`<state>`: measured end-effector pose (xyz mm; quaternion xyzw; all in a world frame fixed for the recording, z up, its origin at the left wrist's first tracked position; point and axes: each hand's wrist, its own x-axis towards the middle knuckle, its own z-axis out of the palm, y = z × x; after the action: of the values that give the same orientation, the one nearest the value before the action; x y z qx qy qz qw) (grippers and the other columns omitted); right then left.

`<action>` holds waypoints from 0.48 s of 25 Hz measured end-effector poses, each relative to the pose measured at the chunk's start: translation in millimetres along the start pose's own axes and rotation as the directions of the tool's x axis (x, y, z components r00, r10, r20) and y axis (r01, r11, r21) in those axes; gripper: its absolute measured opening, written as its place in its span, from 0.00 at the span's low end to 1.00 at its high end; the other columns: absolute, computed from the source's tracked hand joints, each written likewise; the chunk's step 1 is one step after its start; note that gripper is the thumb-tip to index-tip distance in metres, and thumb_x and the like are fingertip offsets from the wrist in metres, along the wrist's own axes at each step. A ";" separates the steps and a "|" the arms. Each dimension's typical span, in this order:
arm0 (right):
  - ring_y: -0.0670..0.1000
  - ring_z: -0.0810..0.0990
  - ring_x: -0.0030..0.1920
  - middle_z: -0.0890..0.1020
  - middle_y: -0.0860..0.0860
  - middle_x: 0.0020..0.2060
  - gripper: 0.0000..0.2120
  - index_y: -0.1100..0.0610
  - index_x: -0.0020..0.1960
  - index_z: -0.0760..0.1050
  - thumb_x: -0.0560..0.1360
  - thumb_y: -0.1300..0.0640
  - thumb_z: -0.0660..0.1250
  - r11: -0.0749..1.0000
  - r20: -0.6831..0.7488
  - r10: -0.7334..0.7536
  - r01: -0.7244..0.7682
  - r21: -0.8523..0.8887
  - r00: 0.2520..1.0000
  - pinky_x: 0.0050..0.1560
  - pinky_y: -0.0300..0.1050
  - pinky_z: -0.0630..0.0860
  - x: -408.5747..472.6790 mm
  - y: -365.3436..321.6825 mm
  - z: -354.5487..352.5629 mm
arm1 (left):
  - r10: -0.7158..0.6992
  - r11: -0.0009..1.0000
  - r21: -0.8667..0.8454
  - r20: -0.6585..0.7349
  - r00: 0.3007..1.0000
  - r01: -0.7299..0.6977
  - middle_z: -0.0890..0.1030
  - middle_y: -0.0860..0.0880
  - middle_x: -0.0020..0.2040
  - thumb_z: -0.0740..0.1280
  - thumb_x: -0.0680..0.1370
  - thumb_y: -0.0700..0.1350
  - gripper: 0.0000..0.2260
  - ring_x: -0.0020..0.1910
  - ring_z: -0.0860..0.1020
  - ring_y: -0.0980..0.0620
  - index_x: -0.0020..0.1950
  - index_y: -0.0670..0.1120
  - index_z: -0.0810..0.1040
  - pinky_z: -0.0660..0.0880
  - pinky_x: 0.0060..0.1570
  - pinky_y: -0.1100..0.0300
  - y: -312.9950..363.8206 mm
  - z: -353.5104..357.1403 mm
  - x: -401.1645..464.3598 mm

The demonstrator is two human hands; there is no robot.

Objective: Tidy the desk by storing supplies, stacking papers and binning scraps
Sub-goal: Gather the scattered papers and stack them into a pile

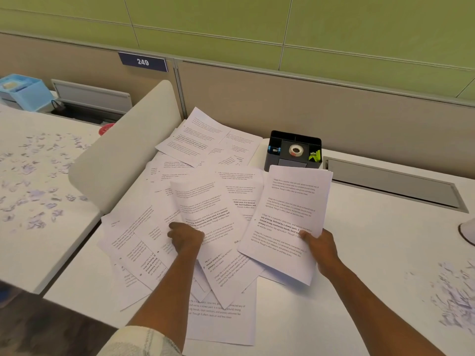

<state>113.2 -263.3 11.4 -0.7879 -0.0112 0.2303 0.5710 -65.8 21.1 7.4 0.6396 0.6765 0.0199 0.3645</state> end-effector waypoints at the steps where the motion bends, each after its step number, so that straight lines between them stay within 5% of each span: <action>1: 0.58 0.85 0.47 0.85 0.53 0.48 0.08 0.52 0.53 0.79 0.75 0.58 0.71 1.000 0.002 -0.003 0.003 0.002 1.000 0.54 0.61 0.81 1.0 -0.3 0.0 | 0.004 0.998 -0.059 -0.009 1.000 -0.004 0.74 0.33 0.64 0.78 0.70 0.39 0.33 0.60 0.78 0.34 0.67 0.35 0.63 0.79 0.56 0.45 -1.1 0.7 0.3; 9: 0.60 0.84 0.49 0.85 0.55 0.51 0.12 0.55 0.58 0.79 0.75 0.58 0.71 1.000 0.007 -0.005 0.005 -0.008 1.000 0.55 0.63 0.80 7.6 -3.0 -1.4 | 0.100 0.945 -0.310 -0.030 0.995 -0.104 0.83 0.39 0.54 0.75 0.74 0.46 0.16 0.47 0.81 0.41 0.57 0.40 0.78 0.81 0.50 0.47 -9.9 4.5 -3.5; 12: 0.60 0.84 0.49 0.85 0.55 0.51 0.12 0.55 0.58 0.79 0.75 0.58 0.71 1.000 0.005 -0.013 0.013 -0.001 1.000 0.55 0.63 0.80 9.7 -5.8 -3.0 | 0.167 0.881 -0.445 -0.020 0.986 -0.158 0.82 0.42 0.58 0.76 0.74 0.45 0.19 0.55 0.81 0.40 0.62 0.40 0.77 0.79 0.58 0.43 0.3 -5.1 -0.8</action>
<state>124.3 -261.2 14.0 -0.7877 -0.0178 0.2283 0.5720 -68.3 22.7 11.6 0.5940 0.5943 0.1984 0.5046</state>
